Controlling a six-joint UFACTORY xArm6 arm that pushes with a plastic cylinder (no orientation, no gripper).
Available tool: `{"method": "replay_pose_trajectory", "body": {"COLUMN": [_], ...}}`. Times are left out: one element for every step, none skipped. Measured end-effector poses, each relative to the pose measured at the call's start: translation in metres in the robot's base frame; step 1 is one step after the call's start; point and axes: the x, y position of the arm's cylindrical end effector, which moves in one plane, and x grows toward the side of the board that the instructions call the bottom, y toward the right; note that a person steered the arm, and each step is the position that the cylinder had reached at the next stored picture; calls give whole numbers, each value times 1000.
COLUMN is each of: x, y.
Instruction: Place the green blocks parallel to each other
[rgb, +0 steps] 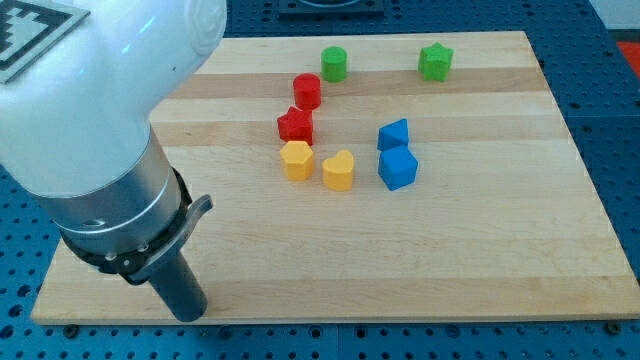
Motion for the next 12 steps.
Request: {"method": "replay_pose_trajectory", "body": {"x": [1,1,-6,-11,-43,-107,-181,-243,-286,-322,-326,-326], "y": [-24,-31,24,148,248,329,352,396,373,351,296,300]}}
